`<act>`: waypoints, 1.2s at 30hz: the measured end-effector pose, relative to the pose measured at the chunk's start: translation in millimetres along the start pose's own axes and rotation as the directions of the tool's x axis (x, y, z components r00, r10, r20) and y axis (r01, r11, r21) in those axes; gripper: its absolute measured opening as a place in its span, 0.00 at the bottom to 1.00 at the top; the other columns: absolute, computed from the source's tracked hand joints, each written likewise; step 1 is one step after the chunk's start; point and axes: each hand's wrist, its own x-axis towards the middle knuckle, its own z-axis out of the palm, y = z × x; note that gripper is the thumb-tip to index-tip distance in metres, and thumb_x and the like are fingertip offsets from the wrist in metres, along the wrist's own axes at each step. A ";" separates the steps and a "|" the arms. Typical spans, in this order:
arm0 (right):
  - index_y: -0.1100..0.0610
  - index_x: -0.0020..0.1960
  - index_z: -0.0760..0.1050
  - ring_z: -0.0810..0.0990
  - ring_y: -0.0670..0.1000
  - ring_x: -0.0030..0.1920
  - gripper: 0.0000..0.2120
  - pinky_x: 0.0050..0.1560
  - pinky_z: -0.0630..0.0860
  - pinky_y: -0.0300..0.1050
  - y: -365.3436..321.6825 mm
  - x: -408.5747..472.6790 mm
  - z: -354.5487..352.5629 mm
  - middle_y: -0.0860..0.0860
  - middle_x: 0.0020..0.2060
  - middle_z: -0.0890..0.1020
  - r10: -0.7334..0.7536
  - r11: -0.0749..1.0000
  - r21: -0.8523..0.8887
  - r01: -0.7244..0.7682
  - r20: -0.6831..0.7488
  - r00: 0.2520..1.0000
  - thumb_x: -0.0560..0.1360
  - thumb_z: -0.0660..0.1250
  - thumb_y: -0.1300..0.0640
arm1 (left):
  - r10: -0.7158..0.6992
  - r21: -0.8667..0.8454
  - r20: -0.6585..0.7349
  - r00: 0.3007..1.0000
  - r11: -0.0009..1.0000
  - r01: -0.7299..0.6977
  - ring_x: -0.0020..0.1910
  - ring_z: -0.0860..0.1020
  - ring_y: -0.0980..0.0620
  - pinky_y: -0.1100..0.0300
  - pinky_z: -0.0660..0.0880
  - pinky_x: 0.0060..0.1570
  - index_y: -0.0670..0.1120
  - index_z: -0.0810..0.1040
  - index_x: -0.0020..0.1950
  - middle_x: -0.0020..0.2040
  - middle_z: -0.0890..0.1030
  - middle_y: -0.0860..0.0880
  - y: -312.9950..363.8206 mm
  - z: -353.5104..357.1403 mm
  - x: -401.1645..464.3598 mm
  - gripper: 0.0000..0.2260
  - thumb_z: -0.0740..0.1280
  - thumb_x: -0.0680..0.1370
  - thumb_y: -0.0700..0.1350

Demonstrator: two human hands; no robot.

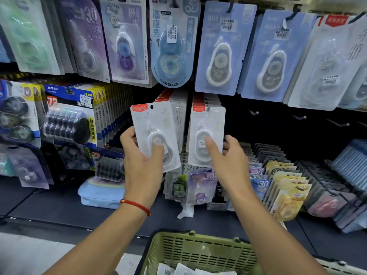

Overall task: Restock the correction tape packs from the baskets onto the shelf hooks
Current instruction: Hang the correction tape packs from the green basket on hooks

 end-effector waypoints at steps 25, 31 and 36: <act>0.51 0.67 0.79 0.85 0.48 0.51 0.22 0.51 0.81 0.54 3.8 3.0 -2.7 0.46 0.51 0.87 -0.080 0.995 0.046 0.083 -0.067 0.995 0.78 0.71 0.40 | -0.038 0.207 0.430 0.902 0.977 -0.057 0.54 0.81 0.54 0.55 0.82 0.57 0.51 0.72 0.77 0.64 0.79 0.55 -11.1 20.1 -16.9 0.26 0.68 0.81 0.33; 0.58 0.75 0.72 0.70 0.59 0.75 0.25 0.71 0.73 0.58 21.8 6.8 4.3 0.58 0.76 0.71 -0.621 0.585 -0.558 0.589 0.159 0.767 0.79 0.71 0.56 | 0.112 0.569 0.485 0.868 0.713 -0.409 0.81 0.60 0.45 0.53 0.56 0.81 0.45 0.70 0.79 0.82 0.63 0.45 -28.2 12.8 4.0 0.31 0.70 0.76 0.34; 0.55 0.75 0.69 0.52 0.54 0.85 0.22 0.78 0.63 0.60 27.8 39.6 16.4 0.52 0.85 0.51 -0.393 0.514 -0.665 0.541 0.378 0.838 0.82 0.66 0.54 | -0.012 0.654 0.601 0.799 0.583 -0.483 0.85 0.41 0.48 0.44 0.63 0.78 0.46 0.55 0.85 0.86 0.38 0.50 -49.1 14.0 7.3 0.40 0.69 0.77 0.36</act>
